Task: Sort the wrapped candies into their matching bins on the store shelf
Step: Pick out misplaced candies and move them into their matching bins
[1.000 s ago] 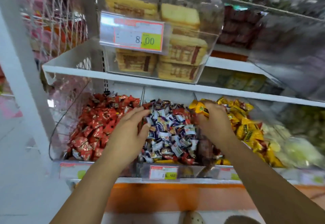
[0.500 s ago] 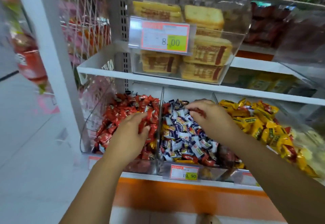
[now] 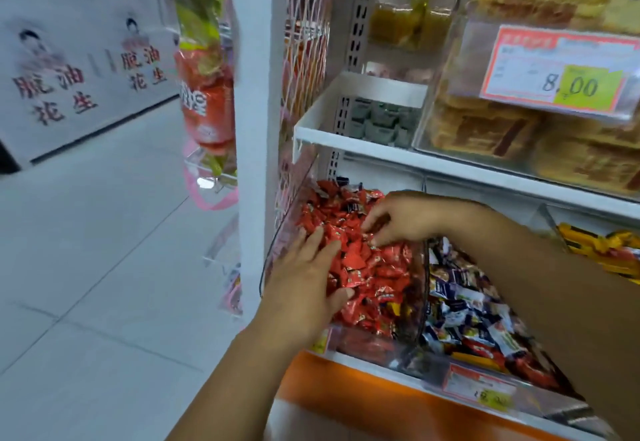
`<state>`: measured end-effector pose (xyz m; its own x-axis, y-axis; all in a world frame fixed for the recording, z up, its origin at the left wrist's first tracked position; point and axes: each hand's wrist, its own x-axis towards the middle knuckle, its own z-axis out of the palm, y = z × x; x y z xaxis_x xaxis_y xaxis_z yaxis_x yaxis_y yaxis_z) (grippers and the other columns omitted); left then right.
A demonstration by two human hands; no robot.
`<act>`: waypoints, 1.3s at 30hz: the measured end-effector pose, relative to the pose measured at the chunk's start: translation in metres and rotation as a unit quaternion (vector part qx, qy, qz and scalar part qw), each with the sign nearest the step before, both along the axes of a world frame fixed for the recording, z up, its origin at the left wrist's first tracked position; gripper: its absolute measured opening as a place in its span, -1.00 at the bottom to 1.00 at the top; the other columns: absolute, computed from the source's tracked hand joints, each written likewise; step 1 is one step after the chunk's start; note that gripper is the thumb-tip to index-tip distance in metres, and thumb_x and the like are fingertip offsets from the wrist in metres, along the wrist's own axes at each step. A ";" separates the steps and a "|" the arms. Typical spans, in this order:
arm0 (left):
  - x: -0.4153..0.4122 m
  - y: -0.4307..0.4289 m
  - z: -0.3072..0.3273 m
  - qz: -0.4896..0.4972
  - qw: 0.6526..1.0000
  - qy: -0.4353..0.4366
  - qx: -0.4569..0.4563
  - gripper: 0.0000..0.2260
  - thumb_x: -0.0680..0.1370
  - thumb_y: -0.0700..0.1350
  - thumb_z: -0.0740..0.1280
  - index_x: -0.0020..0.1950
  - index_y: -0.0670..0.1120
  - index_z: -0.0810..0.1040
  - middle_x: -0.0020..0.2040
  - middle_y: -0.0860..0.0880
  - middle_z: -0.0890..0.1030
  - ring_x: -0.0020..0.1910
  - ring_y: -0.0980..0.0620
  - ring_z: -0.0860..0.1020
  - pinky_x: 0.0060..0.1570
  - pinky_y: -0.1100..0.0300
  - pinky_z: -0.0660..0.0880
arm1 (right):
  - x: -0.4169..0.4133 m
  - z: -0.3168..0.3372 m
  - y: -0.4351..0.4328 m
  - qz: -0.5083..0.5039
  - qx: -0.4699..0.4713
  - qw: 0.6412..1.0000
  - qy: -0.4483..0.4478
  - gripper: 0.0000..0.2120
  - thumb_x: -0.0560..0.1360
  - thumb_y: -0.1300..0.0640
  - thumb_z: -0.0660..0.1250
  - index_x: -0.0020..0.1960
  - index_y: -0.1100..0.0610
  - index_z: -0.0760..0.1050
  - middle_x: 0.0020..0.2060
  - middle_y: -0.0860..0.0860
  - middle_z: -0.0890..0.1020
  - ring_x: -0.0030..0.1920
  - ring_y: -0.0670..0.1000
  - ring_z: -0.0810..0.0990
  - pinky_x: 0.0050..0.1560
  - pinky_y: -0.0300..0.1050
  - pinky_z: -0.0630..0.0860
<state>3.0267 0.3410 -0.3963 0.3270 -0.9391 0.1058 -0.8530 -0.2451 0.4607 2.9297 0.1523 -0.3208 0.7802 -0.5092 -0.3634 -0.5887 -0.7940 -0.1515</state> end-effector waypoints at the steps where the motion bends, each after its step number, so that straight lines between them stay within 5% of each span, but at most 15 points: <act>1: 0.000 -0.001 -0.002 0.000 1.000 -0.008 0.008 -0.33 0.55 0.20 0.24 0.56 0.16 -0.01 0.58 0.10 -0.15 0.54 0.06 -0.19 0.48 0.08 -0.10 | 0.005 0.002 -0.006 -0.017 -0.013 0.998 -0.061 -0.75 0.52 0.08 0.37 0.19 0.04 0.57 0.20 0.00 0.56 0.10 -0.01 0.54 0.08 -0.21 0.43; 3: 0.001 -0.002 -0.005 -0.004 1.000 -0.011 0.023 -0.34 0.56 0.20 0.24 0.56 0.18 -0.02 0.58 0.10 -0.16 0.54 0.07 -0.20 0.47 0.07 -0.10 | 0.021 -0.004 -0.018 -0.039 -0.068 0.989 -0.125 -0.79 0.56 0.19 0.27 0.15 0.14 0.60 0.13 0.08 0.60 0.08 0.05 0.56 0.00 -0.25 0.41; 8: 0.004 -0.004 -0.010 -0.010 0.999 -0.021 0.037 -0.37 0.56 0.21 0.21 0.54 0.23 -0.03 0.58 0.12 -0.16 0.54 0.10 -0.20 0.47 0.04 -0.03 | 0.057 -0.045 -0.031 -0.011 -0.076 0.995 -0.066 -0.59 0.52 0.31 0.23 0.28 -0.03 0.52 0.21 -0.08 0.48 0.10 0.08 0.54 0.08 -0.12 0.51; 11: 0.004 -0.002 -0.012 -0.015 0.999 -0.024 0.032 -0.39 0.57 0.21 0.18 0.54 0.22 -0.04 0.58 0.12 -0.15 0.54 0.11 -0.20 0.48 0.07 -0.04 | 0.053 -0.045 -0.036 -0.006 -0.107 0.991 -0.079 -0.73 0.51 0.30 0.30 0.16 0.09 0.60 0.11 0.00 0.49 0.07 0.05 0.51 0.00 -0.23 0.42; 15: 0.007 0.002 -0.014 -0.021 0.999 -0.021 0.017 -0.39 0.58 0.21 0.18 0.55 0.19 -0.03 0.58 0.11 -0.14 0.54 0.12 -0.19 0.47 0.16 -0.10 | 0.028 -0.026 -0.048 -0.043 -0.027 0.985 -0.162 -0.85 0.49 0.19 0.39 0.04 0.02 0.60 0.05 -0.04 0.58 0.02 -0.06 0.50 -0.08 -0.26 0.34; 18: 0.007 0.003 -0.014 -0.010 1.000 -0.009 0.012 -0.38 0.57 0.19 0.22 0.55 0.19 -0.01 0.57 0.12 -0.17 0.54 0.12 -0.19 0.46 0.19 -0.11 | 0.033 -0.023 -0.059 -0.090 -0.007 0.964 -0.250 -0.78 0.59 0.25 0.23 0.21 0.20 0.53 0.15 0.07 0.56 0.04 -0.06 0.46 -0.24 -0.55 0.28; 20: 0.007 0.002 -0.015 -0.004 1.000 -0.005 0.009 -0.36 0.56 0.17 0.24 0.54 0.22 -0.02 0.57 0.14 -0.19 0.54 0.10 -0.21 0.47 0.14 -0.10 | 0.048 -0.029 -0.061 -0.081 -0.047 0.971 -0.222 -0.68 0.63 0.29 0.11 0.35 0.22 0.45 0.27 0.08 0.51 0.18 0.01 0.49 -0.18 -0.58 0.28; 24: 0.008 0.000 -0.016 0.003 1.000 -0.001 0.007 -0.35 0.56 0.15 0.26 0.53 0.28 -0.05 0.57 0.13 -0.19 0.55 0.03 -0.16 0.48 0.09 -0.07 | 0.076 -0.051 -0.054 -0.034 -0.069 0.983 -0.164 -0.51 0.56 0.32 0.12 0.44 -0.01 0.35 0.37 0.08 0.45 0.29 0.12 0.47 0.26 -0.12 0.42; 27: 0.009 0.001 -0.013 0.010 1.000 0.014 0.007 -0.35 0.57 0.11 0.27 0.53 0.26 -0.05 0.58 0.09 -0.14 0.54 0.03 -0.10 0.48 0.14 -0.06 | 0.084 -0.056 -0.050 -0.025 -0.094 0.990 -0.098 -0.63 0.61 0.13 0.17 0.41 0.02 0.38 0.24 0.16 0.44 0.20 0.18 0.47 0.15 -0.08 0.42; 30: 0.010 0.002 -0.010 0.019 0.999 0.031 0.011 -0.34 0.56 0.09 0.29 0.54 0.24 -0.04 0.58 0.06 -0.07 0.53 0.02 -0.04 0.47 0.15 -0.02 | 0.078 -0.057 -0.052 -0.039 -0.108 0.989 -0.099 -0.69 0.57 0.16 0.25 0.31 0.10 0.51 0.22 0.17 0.49 0.19 0.16 0.48 0.09 -0.14 0.40; 36: 0.010 0.003 -0.007 0.006 0.999 0.035 0.019 -0.35 0.55 0.08 0.31 0.53 0.26 0.02 0.58 0.08 -0.02 0.53 0.07 -0.09 0.46 0.18 -0.08 | 0.048 -0.035 -0.053 -0.045 -0.006 0.983 -0.180 -0.78 0.48 0.20 0.41 0.12 0.13 0.62 0.12 0.03 0.62 0.15 0.00 0.53 -0.12 -0.31 0.26; 39: 0.009 0.004 -0.006 0.003 0.999 0.034 0.027 -0.38 0.55 0.08 0.32 0.52 0.26 0.09 0.58 0.06 0.03 0.54 0.03 -0.07 0.46 0.17 -0.06 | 0.025 -0.024 -0.049 -0.100 0.111 0.955 -0.258 -0.81 0.46 0.23 0.44 0.06 0.11 0.60 0.05 0.03 0.62 0.07 0.02 0.57 -0.12 -0.25 0.40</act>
